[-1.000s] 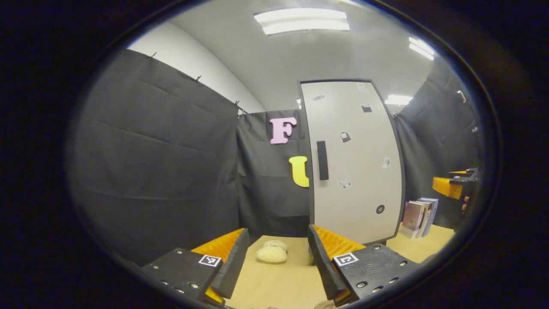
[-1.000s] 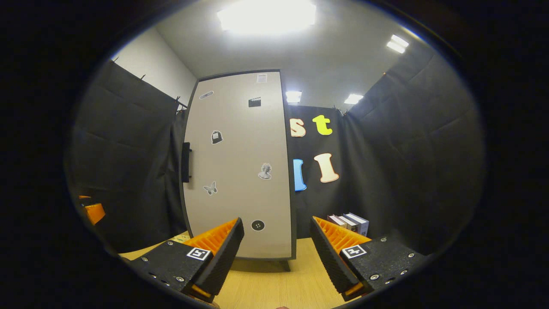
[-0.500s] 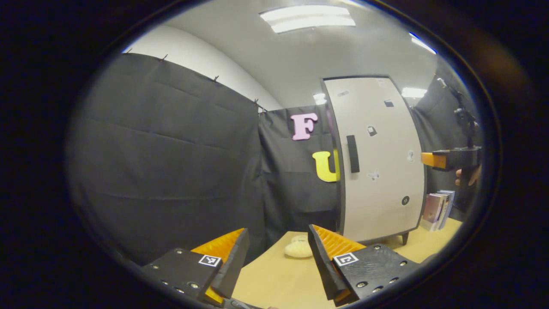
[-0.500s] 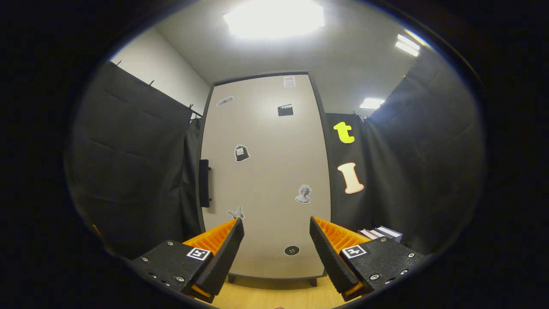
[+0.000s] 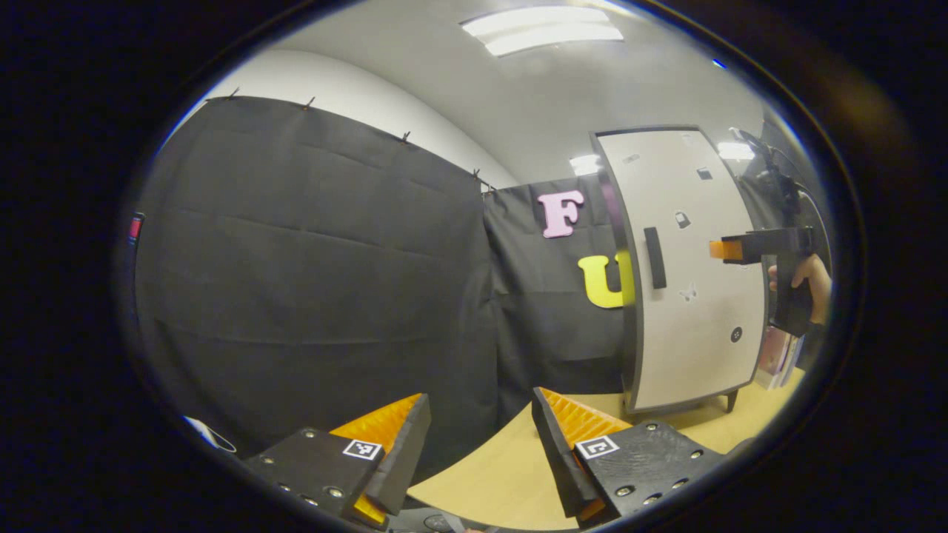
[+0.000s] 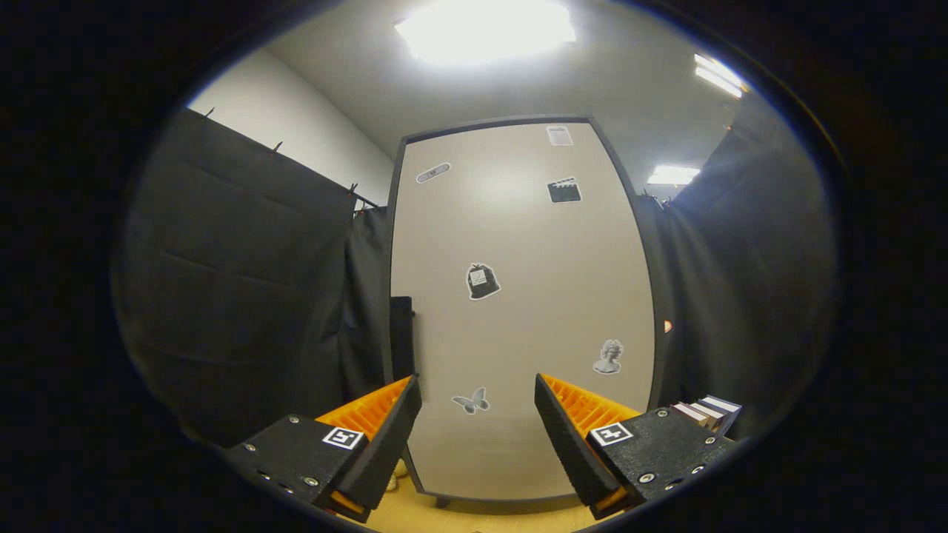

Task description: Open the cabinet door with the right hand, grasp the bottle in the cabinet with the left hand and place it on the coaster, then close the cabinet door with the right hand.

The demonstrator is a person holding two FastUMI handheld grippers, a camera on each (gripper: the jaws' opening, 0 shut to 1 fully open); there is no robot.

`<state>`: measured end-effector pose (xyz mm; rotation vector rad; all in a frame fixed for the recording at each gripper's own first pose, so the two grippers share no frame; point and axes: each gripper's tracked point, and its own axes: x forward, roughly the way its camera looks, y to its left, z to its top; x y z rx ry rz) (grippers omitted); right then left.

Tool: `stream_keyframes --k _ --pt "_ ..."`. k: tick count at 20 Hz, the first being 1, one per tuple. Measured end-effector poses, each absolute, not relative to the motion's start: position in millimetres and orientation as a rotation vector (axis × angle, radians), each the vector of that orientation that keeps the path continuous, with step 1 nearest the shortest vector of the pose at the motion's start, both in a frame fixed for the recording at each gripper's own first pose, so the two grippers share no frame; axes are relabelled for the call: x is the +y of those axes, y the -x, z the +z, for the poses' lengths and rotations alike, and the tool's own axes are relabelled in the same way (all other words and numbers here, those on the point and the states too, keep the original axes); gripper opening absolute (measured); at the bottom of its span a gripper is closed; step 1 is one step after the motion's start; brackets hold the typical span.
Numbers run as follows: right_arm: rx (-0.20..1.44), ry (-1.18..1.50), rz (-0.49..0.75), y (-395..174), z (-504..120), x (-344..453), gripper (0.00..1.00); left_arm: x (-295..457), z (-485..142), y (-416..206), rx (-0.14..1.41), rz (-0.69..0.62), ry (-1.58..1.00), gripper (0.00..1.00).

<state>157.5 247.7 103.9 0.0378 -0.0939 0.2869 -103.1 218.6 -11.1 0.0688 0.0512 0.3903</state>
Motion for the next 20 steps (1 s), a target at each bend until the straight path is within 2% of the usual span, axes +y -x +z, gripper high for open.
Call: stream_keyframes --k 6,7,8,12,14,17,20 --pt "-0.053 -0.031 0.31 -189.0 115.4 297.1 0.94 249.4 -18.4 119.1 0.062 0.444 -0.073 0.79" --pt "-0.038 -0.035 0.318 -193.3 116.3 305.7 0.92 253.9 -19.8 120.9 0.065 0.452 -0.073 0.75" --pt "-0.024 -0.036 0.321 -200.3 117.3 315.2 0.9 258.0 -20.2 122.1 0.067 0.459 -0.071 0.79" --pt "0.03 -0.024 0.324 -223.3 114.0 343.1 0.83 280.3 -22.5 130.9 0.068 0.489 -0.069 0.79" --pt "0.063 -0.017 0.321 -233.4 108.6 354.4 0.77 290.1 -23.0 136.2 0.069 0.504 -0.072 0.79" --pt "0.094 0.012 0.301 -250.3 101.7 364.7 0.6 304.3 -22.0 140.2 0.069 0.529 -0.071 0.79" --pt "0.123 0.039 0.263 -263.1 93.4 364.9 0.52 311.9 -20.4 145.1 0.061 0.545 -0.067 0.79"
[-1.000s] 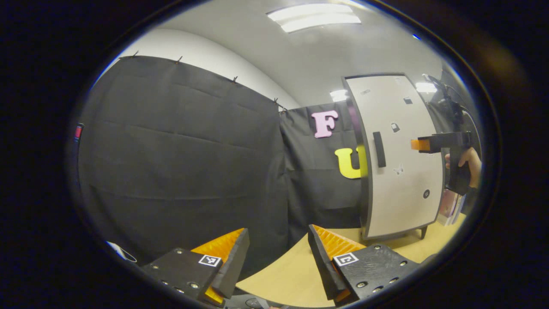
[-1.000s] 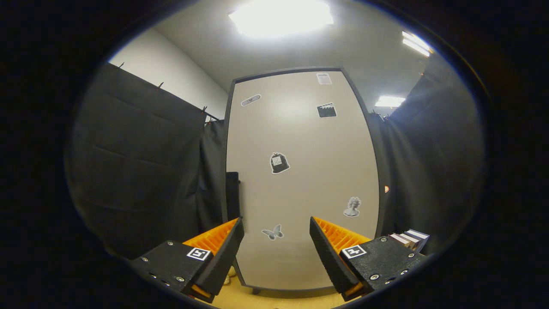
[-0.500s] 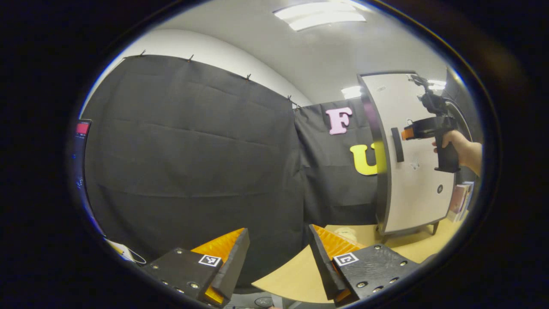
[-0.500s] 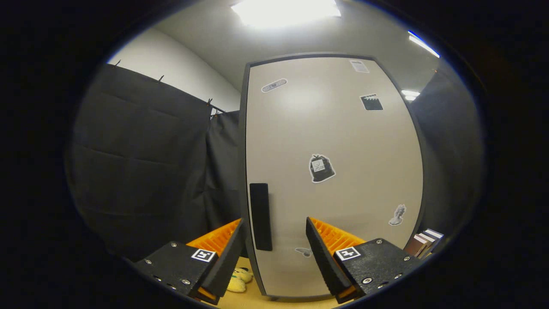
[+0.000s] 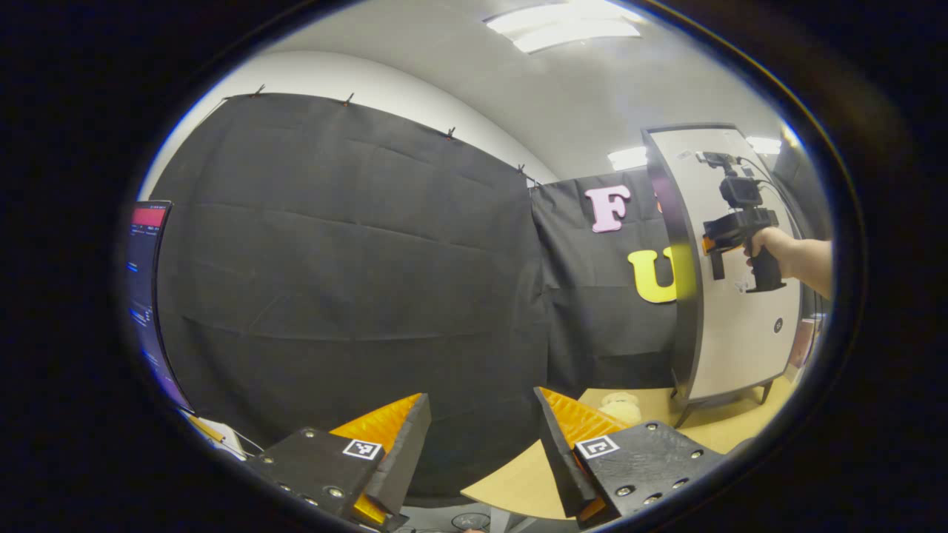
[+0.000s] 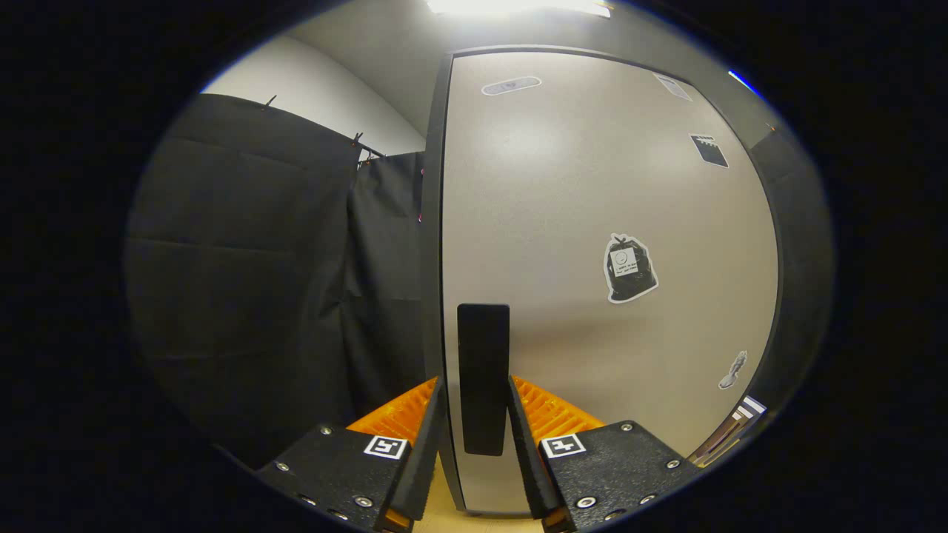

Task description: Open the cabinet door with the right hand, grasp the bottle in the cabinet with the left hand and place it on the coaster, then close the cabinet door with the right hand.

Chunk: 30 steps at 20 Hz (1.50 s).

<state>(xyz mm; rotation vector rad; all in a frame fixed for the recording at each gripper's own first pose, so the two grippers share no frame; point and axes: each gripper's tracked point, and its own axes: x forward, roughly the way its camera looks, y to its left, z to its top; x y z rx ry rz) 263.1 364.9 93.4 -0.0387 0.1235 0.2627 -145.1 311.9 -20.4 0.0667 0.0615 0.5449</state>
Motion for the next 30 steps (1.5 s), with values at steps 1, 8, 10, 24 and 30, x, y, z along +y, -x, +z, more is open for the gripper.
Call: stream_keyframes --k 1,8,10,24,30 --pt "0.129 0.037 0.253 -267.0 92.4 364.2 0.46 313.7 -20.5 145.0 0.063 0.546 -0.067 0.79" --pt "0.155 0.042 0.283 -263.1 90.3 364.4 0.23 308.2 -19.7 139.7 0.055 0.525 -0.051 0.79" --pt "0.165 0.043 0.302 -260.5 90.8 364.0 0.2 303.2 -18.9 135.9 0.051 0.51 -0.049 0.79" --pt "0.202 0.028 0.487 -225.5 96.6 350.9 0.2 234.9 -14.5 91.9 0.035 0.363 -0.029 0.79" --pt "0.214 0.019 0.557 -214.4 98.3 341.8 0.19 191.1 -2.5 79.5 0.018 0.295 -0.035 0.79"
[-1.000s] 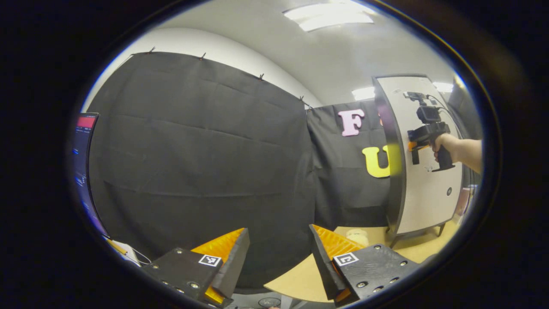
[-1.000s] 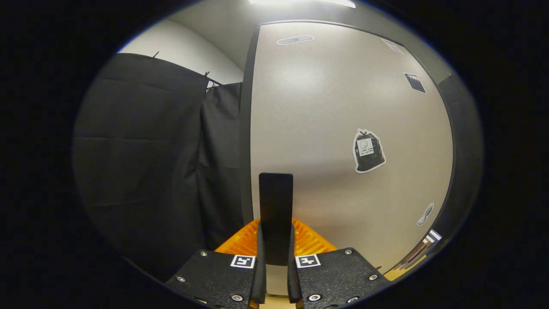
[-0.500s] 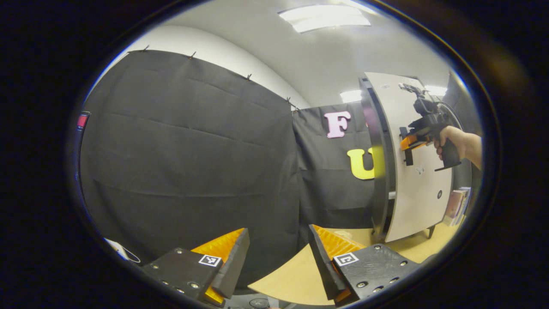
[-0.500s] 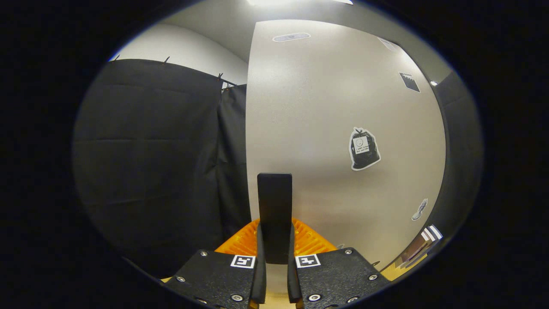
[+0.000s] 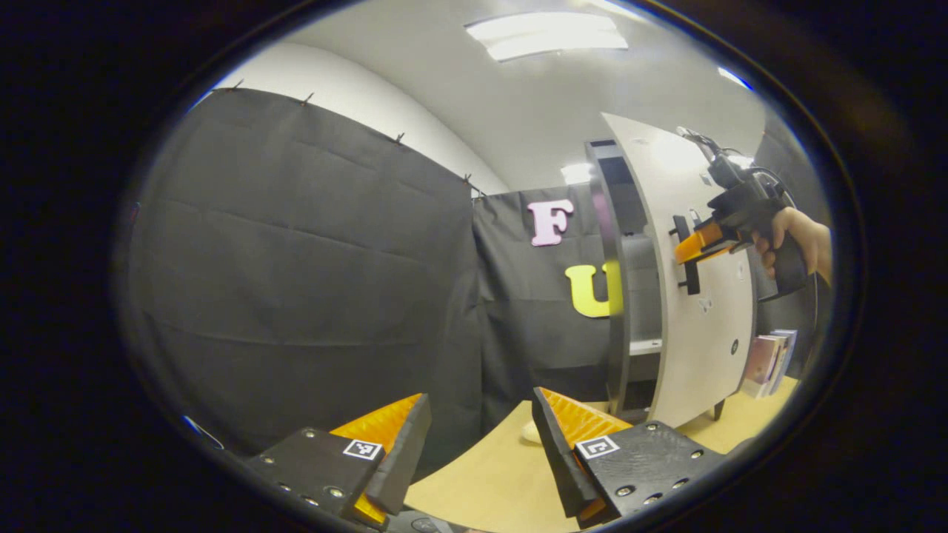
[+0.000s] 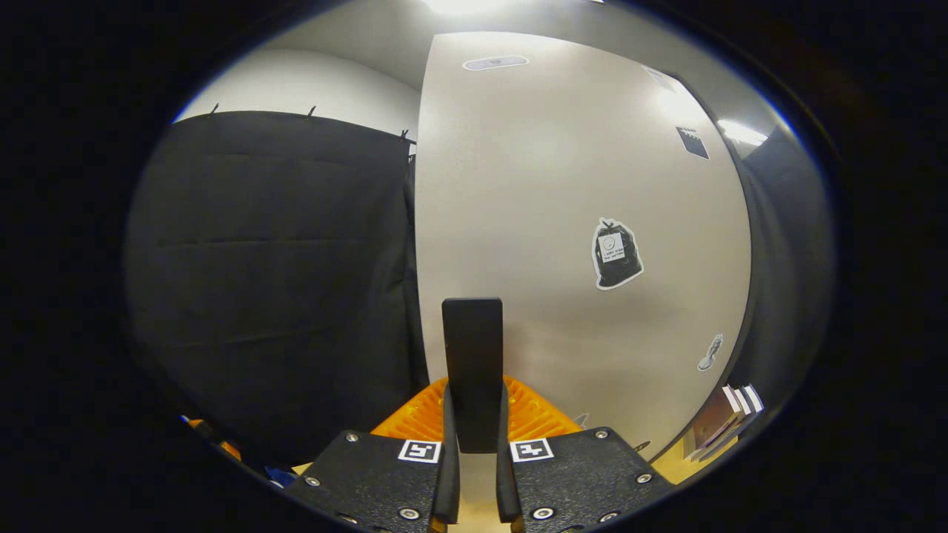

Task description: Open the cabinet door with the right hand, grasp the bottle in the cabinet with the left hand and place it on the coaster, then close the cabinet door with the right hand.

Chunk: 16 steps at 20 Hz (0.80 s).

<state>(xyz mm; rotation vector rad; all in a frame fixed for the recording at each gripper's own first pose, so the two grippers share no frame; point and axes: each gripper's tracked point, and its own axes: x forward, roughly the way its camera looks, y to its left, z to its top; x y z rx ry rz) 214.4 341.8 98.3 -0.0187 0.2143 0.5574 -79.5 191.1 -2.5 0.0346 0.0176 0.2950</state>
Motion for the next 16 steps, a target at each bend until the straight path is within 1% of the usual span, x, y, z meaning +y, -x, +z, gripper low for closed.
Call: stream_keyframes --k 2,4,5,6,8,9,10,16 --pt "0.217 0.018 0.575 -214.8 96.8 338.9 0.2 175.9 -2.6 72.7 0.016 0.273 -0.027 0.79" --pt "0.223 0.016 0.591 -212.7 96.7 335.7 0.19 163.5 -2.2 68.8 0.014 0.257 -0.021 0.79" --pt "0.225 0.016 0.598 -211.7 96.7 334.1 0.2 158.0 -1.8 66.3 0.013 0.249 -0.019 0.79" --pt "0.226 0.016 0.604 -209.7 97.3 332.1 0.19 154.0 -1.8 64.5 0.013 0.243 -0.018 0.79" --pt "0.229 0.016 0.618 -205.7 98.7 328.5 0.2 146.1 -0.9 60.0 0.012 0.232 -0.017 0.79" --pt "0.23 0.014 0.624 -204.0 99.0 326.2 0.19 143.1 -0.9 57.8 0.011 0.229 -0.016 0.79" --pt "0.232 0.014 0.63 -203.3 98.5 325.1 0.2 139.3 -1.2 56.1 0.01 0.224 -0.013 0.79" --pt "0.236 0.011 0.656 -201.8 97.9 314.7 0.2 114.3 2.1 50.2 0.007 0.192 -0.005 0.79"
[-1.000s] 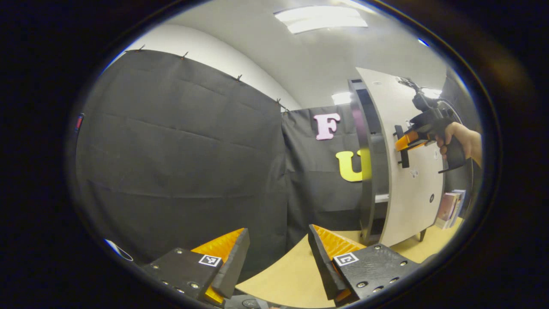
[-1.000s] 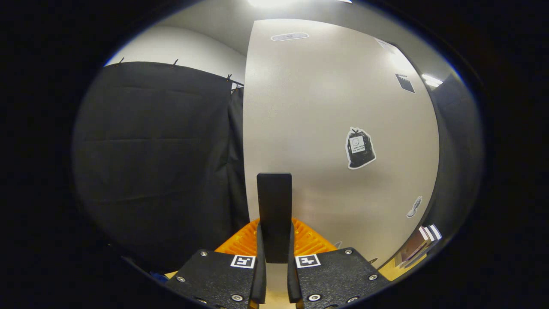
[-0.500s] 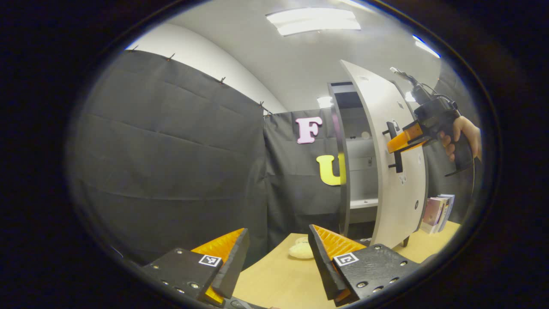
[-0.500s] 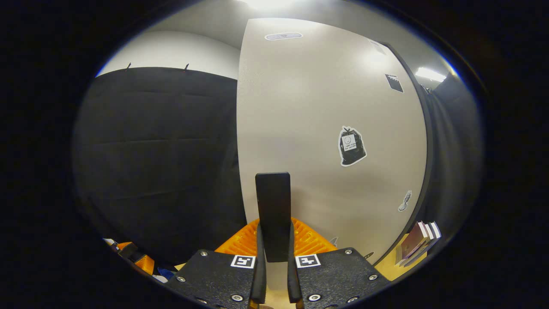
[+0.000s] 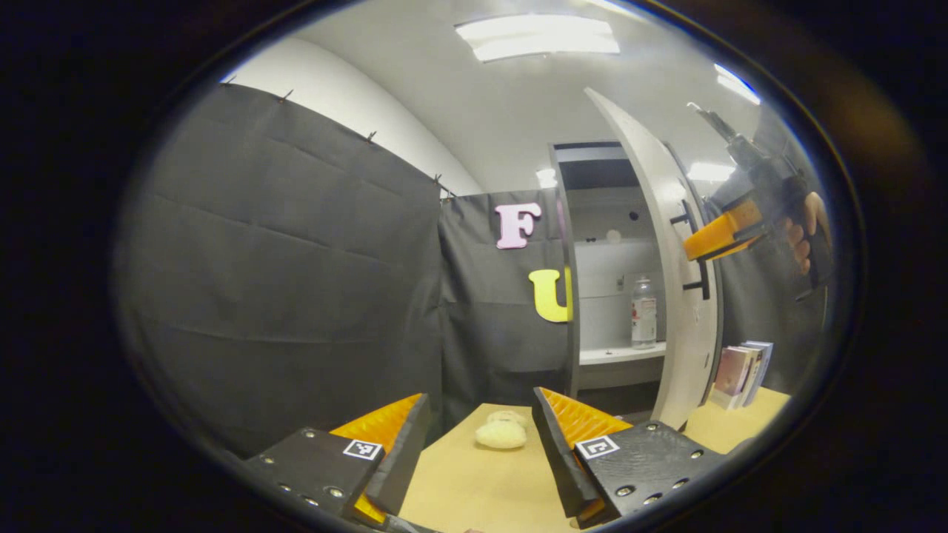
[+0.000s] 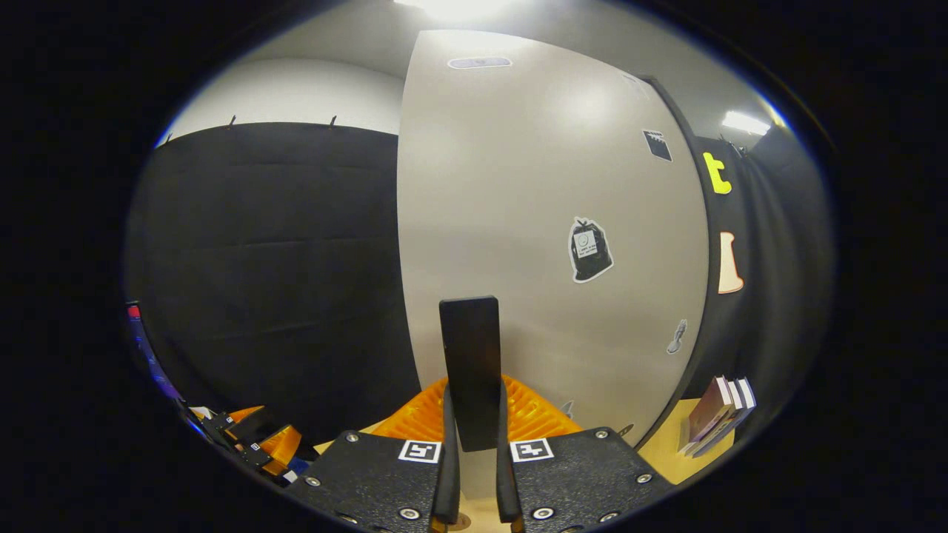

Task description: Open the cabinet door with the right hand, grasp the bottle in the cabinet with the left hand and place it on the coaster, then close the cabinet door with the right hand.

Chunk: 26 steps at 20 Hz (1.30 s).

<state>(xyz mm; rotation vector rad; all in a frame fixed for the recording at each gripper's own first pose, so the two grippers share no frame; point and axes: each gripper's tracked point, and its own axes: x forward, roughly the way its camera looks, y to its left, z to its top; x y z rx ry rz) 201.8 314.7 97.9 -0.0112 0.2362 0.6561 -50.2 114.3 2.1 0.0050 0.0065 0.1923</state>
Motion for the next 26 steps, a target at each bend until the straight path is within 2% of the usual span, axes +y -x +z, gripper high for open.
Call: stream_keyframes --k 11,12,13,14,19,20,21,26 --pt "0.207 -0.009 0.683 -183.9 104.5 280.0 0.2 64.5 20.4 39.8 -0.022 0.127 -0.03 0.79" --pt "0.206 -0.014 0.68 -179.5 106.3 275.4 0.2 57.7 17.7 37.5 -0.018 0.118 -0.022 0.84" --pt "0.206 -0.018 0.676 -175.0 109.0 269.9 0.2 51.7 16.0 35.9 -0.013 0.11 -0.017 0.79" --pt "0.204 -0.02 0.67 -170.6 111.3 263.9 0.2 46.3 14.6 34.2 -0.01 0.101 -0.012 0.79" --pt "0.203 -0.031 0.629 -154.7 127.4 228.9 0.19 8.7 14.8 24.2 -0.005 0.045 -0.003 0.79" --pt "0.202 -0.035 0.62 -150.8 131.4 220.8 0.2 -0.2 16.2 23.7 -0.006 0.034 0.0 0.84" --pt "0.202 -0.041 0.61 -148.2 135.4 212.5 0.19 -8.4 18.0 22.7 -0.008 0.025 0.002 0.79" --pt "0.194 -0.061 0.565 -139.4 147.8 176.4 0.19 -47.3 18.6 15.0 -0.007 -0.011 0.02 0.79"
